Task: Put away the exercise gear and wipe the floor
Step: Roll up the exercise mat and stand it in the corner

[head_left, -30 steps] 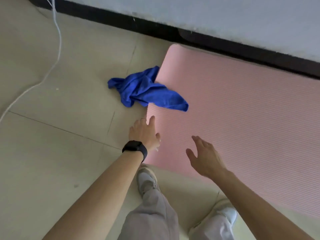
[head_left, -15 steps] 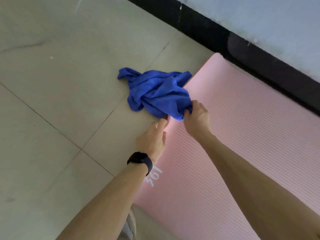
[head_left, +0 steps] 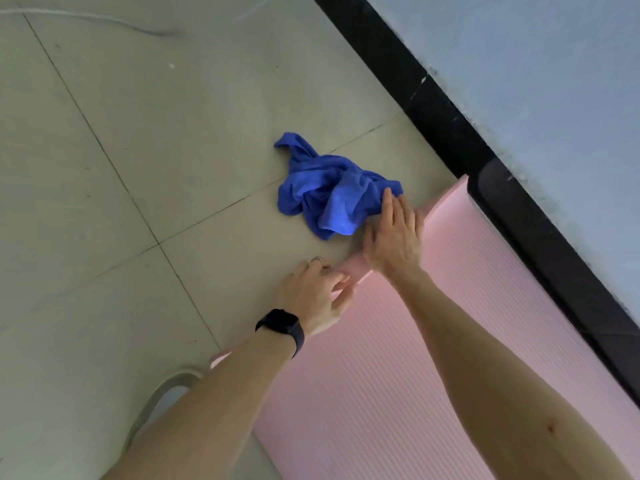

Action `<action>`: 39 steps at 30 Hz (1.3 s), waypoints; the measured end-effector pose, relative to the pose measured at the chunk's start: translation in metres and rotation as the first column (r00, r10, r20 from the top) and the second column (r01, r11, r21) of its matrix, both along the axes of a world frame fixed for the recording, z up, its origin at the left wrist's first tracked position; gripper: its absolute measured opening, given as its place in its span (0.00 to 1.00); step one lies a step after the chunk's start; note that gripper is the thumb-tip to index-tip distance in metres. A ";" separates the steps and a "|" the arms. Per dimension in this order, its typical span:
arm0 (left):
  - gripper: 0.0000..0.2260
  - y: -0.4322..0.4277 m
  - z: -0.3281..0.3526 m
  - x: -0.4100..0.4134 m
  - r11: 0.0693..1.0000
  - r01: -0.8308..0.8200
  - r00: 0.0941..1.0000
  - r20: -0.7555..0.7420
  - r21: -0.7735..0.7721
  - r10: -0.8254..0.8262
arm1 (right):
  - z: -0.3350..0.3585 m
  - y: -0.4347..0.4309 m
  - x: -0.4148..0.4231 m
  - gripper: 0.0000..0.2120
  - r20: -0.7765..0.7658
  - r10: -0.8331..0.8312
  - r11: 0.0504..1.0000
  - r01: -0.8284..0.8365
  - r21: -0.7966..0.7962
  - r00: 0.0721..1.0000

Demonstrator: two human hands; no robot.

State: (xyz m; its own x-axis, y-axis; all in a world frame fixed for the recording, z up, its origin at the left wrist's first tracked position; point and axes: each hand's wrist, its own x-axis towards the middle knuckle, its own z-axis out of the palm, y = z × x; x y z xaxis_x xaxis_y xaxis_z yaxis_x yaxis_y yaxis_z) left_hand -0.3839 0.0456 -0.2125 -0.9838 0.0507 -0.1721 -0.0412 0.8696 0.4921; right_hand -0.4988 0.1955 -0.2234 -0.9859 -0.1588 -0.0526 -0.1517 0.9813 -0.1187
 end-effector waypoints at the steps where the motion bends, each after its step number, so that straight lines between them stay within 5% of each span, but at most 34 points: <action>1: 0.14 0.003 0.000 0.001 0.999 -0.038 0.999 0.020 0.011 0.038 | -0.005 0.007 0.003 0.33 -0.008 -0.035 0.999 0.035 0.022 0.999; 4: 0.12 0.017 -0.003 -0.004 0.995 -0.093 0.984 0.152 -0.038 0.097 | -0.021 0.018 0.004 0.35 0.174 -0.128 0.991 0.134 -0.020 0.976; 8: 0.17 0.032 -0.004 -0.022 0.980 -0.189 0.955 0.220 -0.068 0.199 | -0.017 0.026 -0.005 0.35 0.276 -0.026 0.993 0.055 -0.100 0.961; 10: 0.14 0.037 -0.007 -0.021 0.983 -0.129 0.982 0.124 -0.131 0.145 | -0.010 0.029 -0.007 0.36 0.180 -0.042 0.996 0.055 -0.069 0.983; 14: 0.17 0.052 -0.012 -0.006 0.976 -0.037 0.993 -0.115 -0.213 0.013 | 0.010 0.028 0.014 0.46 -0.048 -0.405 0.914 0.405 -0.014 0.913; 20: 0.20 0.059 -0.017 0.002 0.933 -0.004 0.948 -0.298 -0.359 -0.111 | 0.025 0.022 0.014 0.35 0.358 -0.590 0.733 0.666 -0.137 0.724; 23: 0.14 0.055 -0.020 0.003 0.915 0.057 0.904 -0.369 -0.400 -0.218 | 0.025 0.023 0.003 0.34 0.467 -0.614 0.558 0.769 -0.312 0.636; 26: 0.18 0.052 -0.025 0.008 0.933 0.142 0.915 -0.316 -0.330 -0.251 | 0.019 0.032 0.009 0.31 0.606 -0.566 0.239 0.815 -0.528 0.558; 29: 0.28 0.050 -0.026 0.009 0.999 -0.006 0.988 -0.152 -0.054 -0.002 | 0.007 0.047 0.023 0.27 0.692 -0.448 -0.055 0.755 -0.653 0.566; 30: 0.28 0.050 -0.022 0.007 0.993 -0.091 0.995 -0.029 0.071 0.094 | 0.005 0.050 0.026 0.27 0.681 -0.444 -0.051 0.742 -0.669 0.583; 31: 0.26 0.050 -0.019 0.003 0.972 -0.163 0.985 0.087 0.170 0.150 | 0.006 0.052 0.028 0.27 0.631 -0.475 0.065 0.739 -0.670 0.614; 34: 0.19 0.055 -0.016 -0.007 0.966 -0.178 0.967 0.213 0.186 0.138 | 0.004 0.050 0.033 0.30 0.346 -0.552 0.588 0.649 -0.483 0.758; 39: 0.17 0.071 -0.018 0.000 0.986 0.033 0.989 -0.134 -0.163 -0.055 | 0.013 0.052 0.048 0.41 -0.007 -0.447 0.885 0.442 -0.144 0.894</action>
State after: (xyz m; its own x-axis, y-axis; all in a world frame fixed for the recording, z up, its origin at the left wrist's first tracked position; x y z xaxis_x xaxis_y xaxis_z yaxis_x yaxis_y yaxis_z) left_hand -0.3838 0.1169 -0.2307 -0.9960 0.0772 -0.0444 0.0572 0.9371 0.3445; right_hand -0.4505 0.2480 -0.2103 -0.9556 0.2938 -0.0225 0.2895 0.9218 -0.2577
